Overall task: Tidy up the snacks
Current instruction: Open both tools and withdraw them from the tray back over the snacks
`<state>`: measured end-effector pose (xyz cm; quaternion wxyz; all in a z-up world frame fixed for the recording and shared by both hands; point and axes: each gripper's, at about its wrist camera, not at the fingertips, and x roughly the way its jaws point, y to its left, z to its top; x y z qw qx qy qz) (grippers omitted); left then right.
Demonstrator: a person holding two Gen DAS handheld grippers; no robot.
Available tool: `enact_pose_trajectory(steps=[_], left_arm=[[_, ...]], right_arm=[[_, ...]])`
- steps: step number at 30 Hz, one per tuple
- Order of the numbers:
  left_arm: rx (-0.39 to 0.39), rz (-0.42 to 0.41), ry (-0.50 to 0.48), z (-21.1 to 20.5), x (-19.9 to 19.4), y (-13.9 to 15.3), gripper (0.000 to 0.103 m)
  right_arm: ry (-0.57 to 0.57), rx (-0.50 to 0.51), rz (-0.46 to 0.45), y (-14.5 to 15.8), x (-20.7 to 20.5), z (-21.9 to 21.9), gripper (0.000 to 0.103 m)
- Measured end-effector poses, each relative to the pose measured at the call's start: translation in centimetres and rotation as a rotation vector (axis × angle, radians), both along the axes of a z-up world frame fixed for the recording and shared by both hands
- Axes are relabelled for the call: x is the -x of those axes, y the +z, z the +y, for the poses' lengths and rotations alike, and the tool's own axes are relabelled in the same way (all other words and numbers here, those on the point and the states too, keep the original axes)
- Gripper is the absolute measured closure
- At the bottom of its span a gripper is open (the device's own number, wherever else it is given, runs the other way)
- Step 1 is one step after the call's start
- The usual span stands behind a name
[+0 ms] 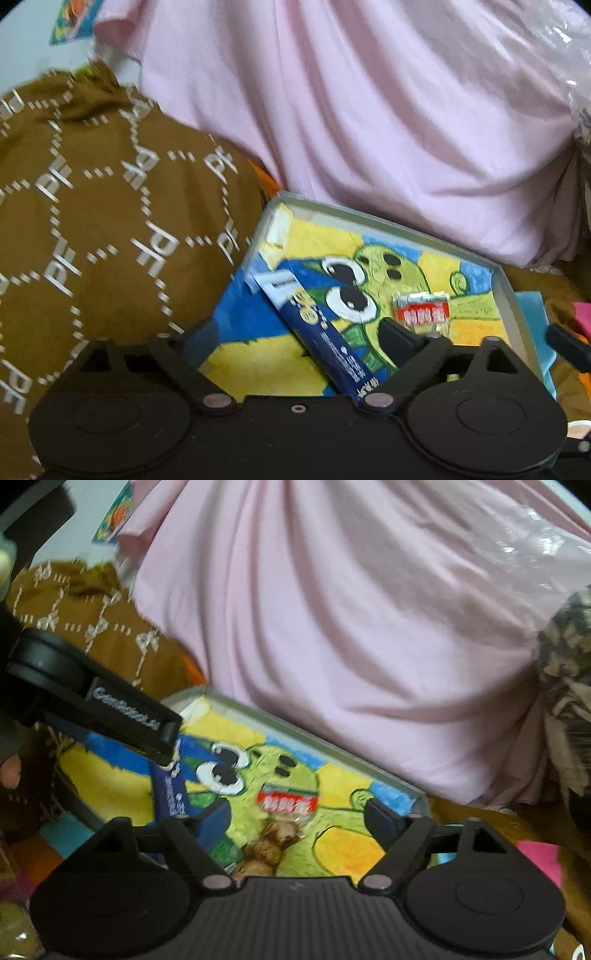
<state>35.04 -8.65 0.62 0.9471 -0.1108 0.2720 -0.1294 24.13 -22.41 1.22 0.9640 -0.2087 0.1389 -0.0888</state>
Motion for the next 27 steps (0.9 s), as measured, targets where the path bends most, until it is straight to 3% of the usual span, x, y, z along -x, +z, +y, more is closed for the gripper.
enact_pose_trajectory(steps=[6, 20, 27], left_arm=[[-0.046, -0.066, 0.039, 1.0, 2.9, 2.5, 0.003], [-0.144, -0.270, 0.040, 1.8, 13.5, 6.1, 0.001], [-0.173, -0.295, 0.044, 2.9, 17.9, 5.9, 0.001]], right_arm=[[-0.014, -0.061, -0.093, 2.2, 3.3, -1.3, 0.001], [0.013, -0.167, -0.222, 5.3, 11.6, -1.6, 0.000], [0.027, -0.192, -0.228, 5.4, 15.9, -1.4, 0.000]])
